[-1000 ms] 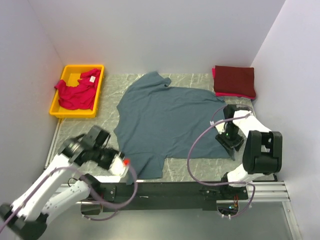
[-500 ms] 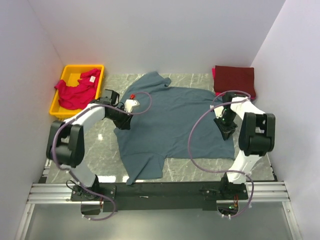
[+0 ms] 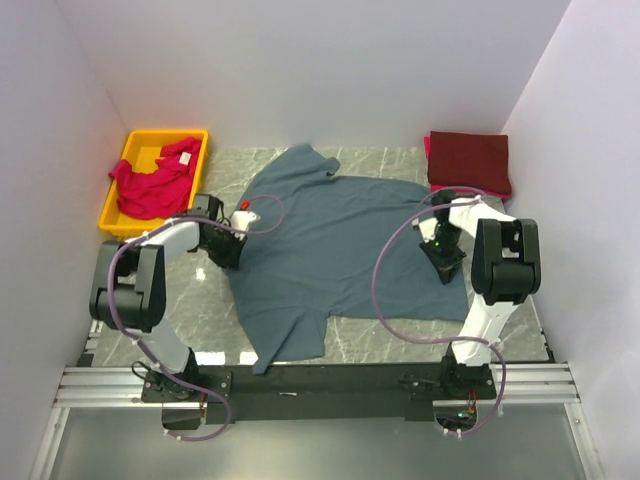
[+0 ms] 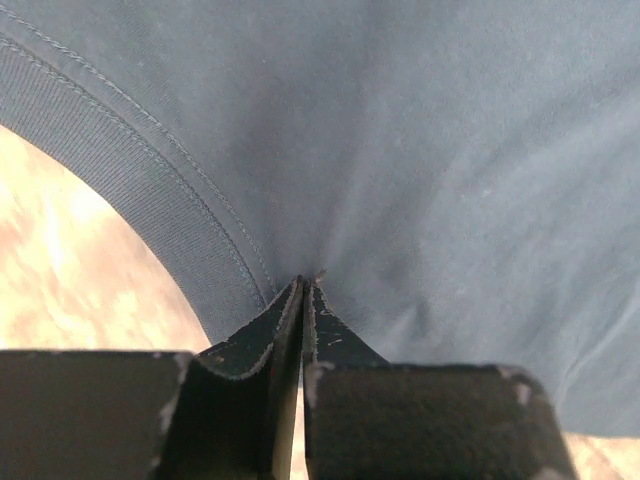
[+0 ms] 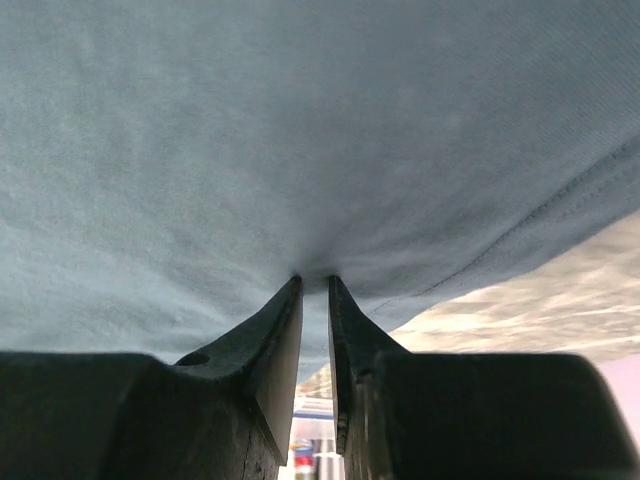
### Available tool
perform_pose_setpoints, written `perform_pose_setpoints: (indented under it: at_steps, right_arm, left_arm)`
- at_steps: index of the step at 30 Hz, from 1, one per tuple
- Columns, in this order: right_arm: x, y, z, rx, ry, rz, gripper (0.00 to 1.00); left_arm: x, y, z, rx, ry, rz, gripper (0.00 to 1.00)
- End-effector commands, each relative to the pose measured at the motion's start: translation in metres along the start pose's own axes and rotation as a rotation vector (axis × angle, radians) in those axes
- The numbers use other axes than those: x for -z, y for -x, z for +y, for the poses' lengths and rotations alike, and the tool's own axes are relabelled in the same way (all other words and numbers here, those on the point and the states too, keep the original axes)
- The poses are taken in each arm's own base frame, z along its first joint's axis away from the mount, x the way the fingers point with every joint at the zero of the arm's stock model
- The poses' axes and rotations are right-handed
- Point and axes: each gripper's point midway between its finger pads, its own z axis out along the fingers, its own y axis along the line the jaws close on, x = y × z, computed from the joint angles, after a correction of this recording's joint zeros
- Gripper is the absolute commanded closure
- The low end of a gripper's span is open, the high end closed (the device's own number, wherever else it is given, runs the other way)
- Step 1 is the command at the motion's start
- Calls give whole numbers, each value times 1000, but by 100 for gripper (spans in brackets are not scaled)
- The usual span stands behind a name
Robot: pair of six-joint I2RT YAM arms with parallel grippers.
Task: Fold and stack the t-shirts
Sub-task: Flatten the tshirt out
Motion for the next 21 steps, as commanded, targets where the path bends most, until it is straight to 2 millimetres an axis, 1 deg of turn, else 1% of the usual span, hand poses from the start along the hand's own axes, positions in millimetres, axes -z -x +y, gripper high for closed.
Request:
perform_pose_setpoints:
  at_steps: [1,2,3,4,6,8,9,10,11,12,13,14,15,16,17,18,19,20,21]
  right_arm:
    - [-2,1,25,74,-2,-14,76]
    - [0,-4,32,91,3,-9,76]
    - [1,-5,39,122,7,-8,76]
    - [3,-12,43,148,6,0,76]
    - [5,-15,45,167,3,-2,76]
    - [13,-17,40,164,-2,-5,76]
    - [16,-16,37,160,-7,-10,76]
    - [23,-12,30,142,-18,-31,76]
    - [28,-7,23,125,-33,-54,76]
    - [33,-2,17,112,-42,-73,76]
    - [41,11,12,91,-42,-108,76]
    - [45,17,7,70,-38,-124,76]
    - [48,23,5,56,-37,-138,77]
    - [54,36,0,35,-47,-163,78]
    - [57,45,2,24,-25,-193,78]
    - [59,53,2,13,-19,-213,79]
    - [62,66,-2,-16,-21,-243,80]
    - [63,74,0,-26,-4,-263,81]
    - [64,81,-2,-54,1,-277,85]
  left_arm:
    - [12,-78,-19,57,-9,247,91]
    - [19,-79,-21,43,-3,239,91]
    - [22,-86,-27,38,-11,256,91]
    - [29,-92,-34,31,-30,279,91]
    - [39,-92,-40,19,-42,277,90]
    - [47,-85,-50,14,-91,260,83]
    - [52,-70,-46,1,-87,225,81]
    - [55,-56,-48,1,-107,179,75]
    - [61,-28,-38,-4,-82,114,73]
    - [64,-11,-34,-1,-77,73,72]
    - [67,7,-30,18,-70,30,71]
    - [73,42,-17,15,-58,-47,70]
    - [74,66,-5,12,-27,-112,70]
    - [75,85,3,26,-14,-152,71]
    - [74,113,20,73,9,-195,71]
    - [73,131,32,97,33,-234,71]
    - [72,151,43,144,47,-277,70]
    - [66,177,61,163,56,-309,71]
    - [61,190,71,193,65,-327,71]
